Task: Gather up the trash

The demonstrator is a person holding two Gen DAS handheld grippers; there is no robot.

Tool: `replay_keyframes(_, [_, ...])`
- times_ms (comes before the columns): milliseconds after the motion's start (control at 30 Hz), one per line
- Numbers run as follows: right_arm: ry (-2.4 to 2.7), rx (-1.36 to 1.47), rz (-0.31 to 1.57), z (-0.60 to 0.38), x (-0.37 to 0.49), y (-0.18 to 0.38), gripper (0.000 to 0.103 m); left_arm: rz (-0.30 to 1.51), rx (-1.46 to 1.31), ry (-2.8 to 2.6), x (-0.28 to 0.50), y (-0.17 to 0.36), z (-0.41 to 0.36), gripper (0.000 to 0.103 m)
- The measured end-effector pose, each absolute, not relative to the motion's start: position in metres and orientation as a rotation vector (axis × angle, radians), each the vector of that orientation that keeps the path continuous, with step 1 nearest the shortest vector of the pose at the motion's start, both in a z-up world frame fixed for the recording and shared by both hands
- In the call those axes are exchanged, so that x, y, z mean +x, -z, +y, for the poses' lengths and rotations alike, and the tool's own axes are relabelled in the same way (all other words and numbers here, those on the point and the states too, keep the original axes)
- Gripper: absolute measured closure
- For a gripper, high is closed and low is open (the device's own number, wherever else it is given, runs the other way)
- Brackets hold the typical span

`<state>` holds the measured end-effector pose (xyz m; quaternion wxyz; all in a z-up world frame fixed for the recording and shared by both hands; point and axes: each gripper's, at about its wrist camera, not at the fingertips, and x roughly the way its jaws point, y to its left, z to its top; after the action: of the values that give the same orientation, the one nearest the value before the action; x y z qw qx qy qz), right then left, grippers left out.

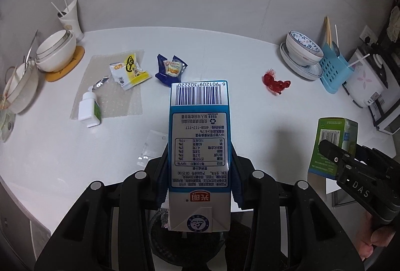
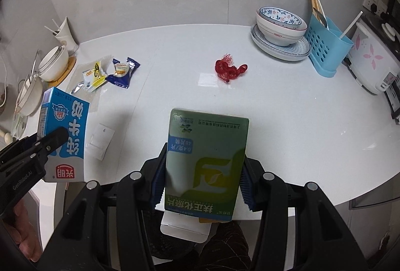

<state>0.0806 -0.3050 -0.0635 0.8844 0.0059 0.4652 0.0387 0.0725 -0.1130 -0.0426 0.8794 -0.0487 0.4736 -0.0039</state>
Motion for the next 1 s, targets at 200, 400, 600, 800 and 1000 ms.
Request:
replay_keyframes(200, [-0.088, 0.018, 0.963, -0.297, 0.062, 0.064, 0.056, 0.998, -0.106, 0.013, 0.050, 0.050, -0.106, 0.064])
replay_keyframes(400, [-0.098, 0.017, 0.958, -0.286, 0.044, 0.069, 0.056, 0.990, -0.120, 0.021, 0.027, 0.050, -0.097, 0.064])
replay_keyframes(600, [-0.118, 0.001, 0.950, -0.272, 0.023, 0.077, 0.056, 0.995, -0.132, 0.015, 0.001, 0.057, -0.086, 0.064])
replay_keyframes(800, [-0.132, -0.014, 0.965, -0.260, 0.007, 0.091, 0.056, 1.016, -0.141, 0.015, -0.020, 0.072, -0.078, 0.064])
replay_keyframes(1000, [-0.149, -0.021, 0.974, -0.251, -0.007, 0.103, 0.056, 1.036, -0.147, 0.019, -0.037, 0.089, -0.067, 0.064])
